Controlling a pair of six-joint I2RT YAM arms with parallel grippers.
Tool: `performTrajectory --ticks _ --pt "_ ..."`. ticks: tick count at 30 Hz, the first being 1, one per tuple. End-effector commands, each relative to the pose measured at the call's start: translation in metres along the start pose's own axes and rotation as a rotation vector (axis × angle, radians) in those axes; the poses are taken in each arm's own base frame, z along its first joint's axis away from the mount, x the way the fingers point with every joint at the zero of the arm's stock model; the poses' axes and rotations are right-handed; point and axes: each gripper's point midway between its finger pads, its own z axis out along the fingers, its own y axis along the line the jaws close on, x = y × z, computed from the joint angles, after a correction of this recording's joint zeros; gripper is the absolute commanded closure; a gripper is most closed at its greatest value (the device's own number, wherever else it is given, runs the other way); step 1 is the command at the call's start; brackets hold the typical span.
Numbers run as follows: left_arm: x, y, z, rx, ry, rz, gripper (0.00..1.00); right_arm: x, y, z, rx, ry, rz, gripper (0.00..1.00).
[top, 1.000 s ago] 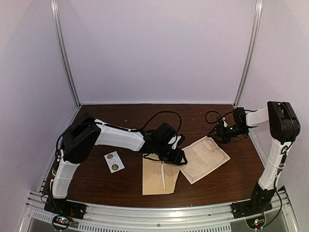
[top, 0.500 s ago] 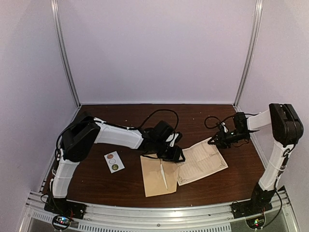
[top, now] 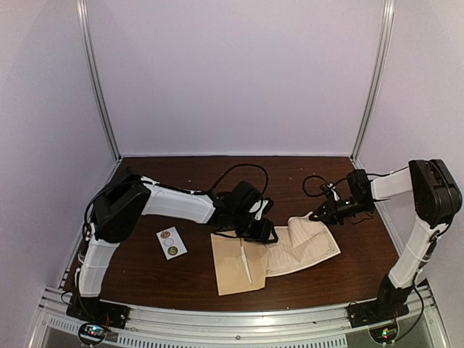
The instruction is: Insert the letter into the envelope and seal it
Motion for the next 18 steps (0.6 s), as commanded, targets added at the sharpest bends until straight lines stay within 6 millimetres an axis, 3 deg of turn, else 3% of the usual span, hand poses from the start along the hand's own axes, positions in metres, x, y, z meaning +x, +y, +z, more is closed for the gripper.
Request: performTrajectory --ticks 1,5,9,14,18 --pt "-0.001 0.009 0.005 -0.017 -0.009 0.016 0.53 0.006 0.008 0.0 0.004 0.003 -0.019 0.97" --pt "-0.017 0.0 -0.009 -0.03 -0.061 0.041 0.51 -0.002 0.02 -0.014 0.036 -0.047 -0.036 1.0" --pt "-0.042 -0.014 -0.04 -0.044 -0.146 0.077 0.46 -0.012 0.046 -0.035 0.045 -0.124 -0.057 1.0" --pt "-0.075 -0.039 -0.096 -0.059 -0.291 0.13 0.33 -0.023 0.083 -0.066 0.055 -0.23 -0.108 1.0" --pt "-0.095 -0.066 -0.154 -0.05 -0.422 0.19 0.28 -0.03 0.117 -0.088 0.041 -0.285 -0.159 1.0"
